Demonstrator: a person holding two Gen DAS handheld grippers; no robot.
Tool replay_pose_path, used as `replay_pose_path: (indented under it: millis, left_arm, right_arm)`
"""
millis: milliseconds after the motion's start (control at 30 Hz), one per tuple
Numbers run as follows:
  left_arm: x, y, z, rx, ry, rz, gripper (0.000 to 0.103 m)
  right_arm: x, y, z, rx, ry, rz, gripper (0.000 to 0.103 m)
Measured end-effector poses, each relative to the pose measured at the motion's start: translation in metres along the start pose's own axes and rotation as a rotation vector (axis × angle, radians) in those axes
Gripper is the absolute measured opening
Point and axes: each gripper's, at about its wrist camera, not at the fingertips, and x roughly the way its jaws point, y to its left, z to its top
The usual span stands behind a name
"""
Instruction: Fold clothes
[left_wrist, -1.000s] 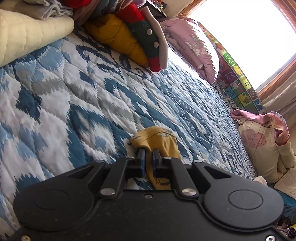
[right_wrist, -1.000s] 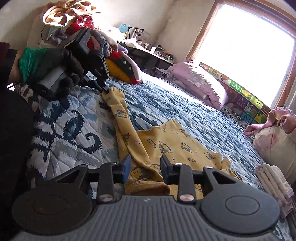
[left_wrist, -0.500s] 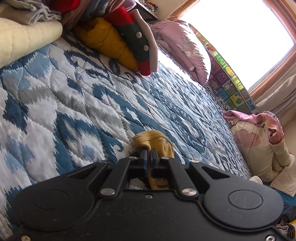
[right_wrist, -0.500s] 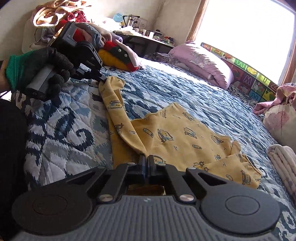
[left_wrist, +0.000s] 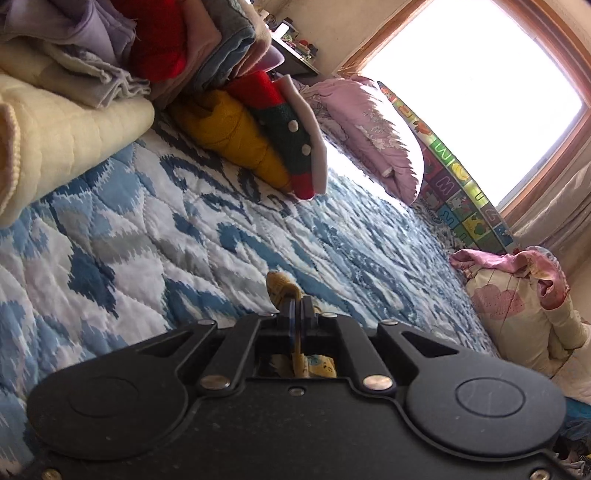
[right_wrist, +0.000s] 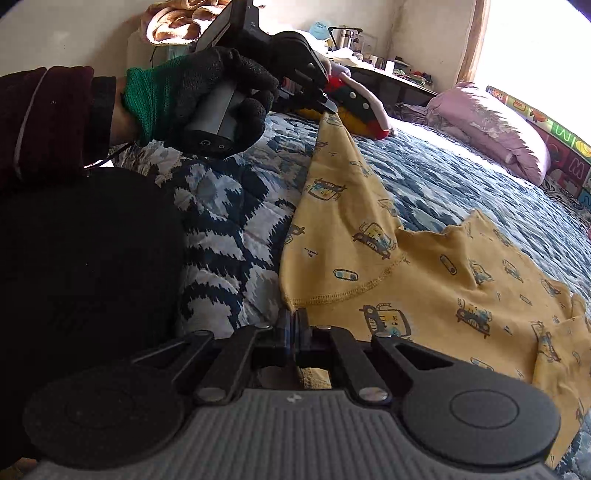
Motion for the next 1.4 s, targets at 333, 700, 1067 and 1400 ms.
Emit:
replay_pose_path:
  millis: [333,700,1067,1400]
  left_arm:
    - [-0.015,-0.003,0.005,-0.002,-0.107,-0.121,0.0]
    - [-0.011,-0.02,0.011,0.186,-0.067,0.182,0.022]
    - [0.062,-0.065,0.013,0.581,0.2,0.09,0.027]
    - [0.069,-0.066,0.006,0.672,0.127,0.061,0.03]
  right_arm:
    - [-0.018,0.0,0.001,-0.031,-0.018,0.005,0.003]
    - [-0.011,-0.004,-0.005,-0.008,-0.004,0.039,0.004]
    - [-0.009,-0.008,-0.008,0.015,-0.032,0.068,0.008]
    - [-0.006,-0.011,-0.007,0.06,-0.036,0.116,0.011]
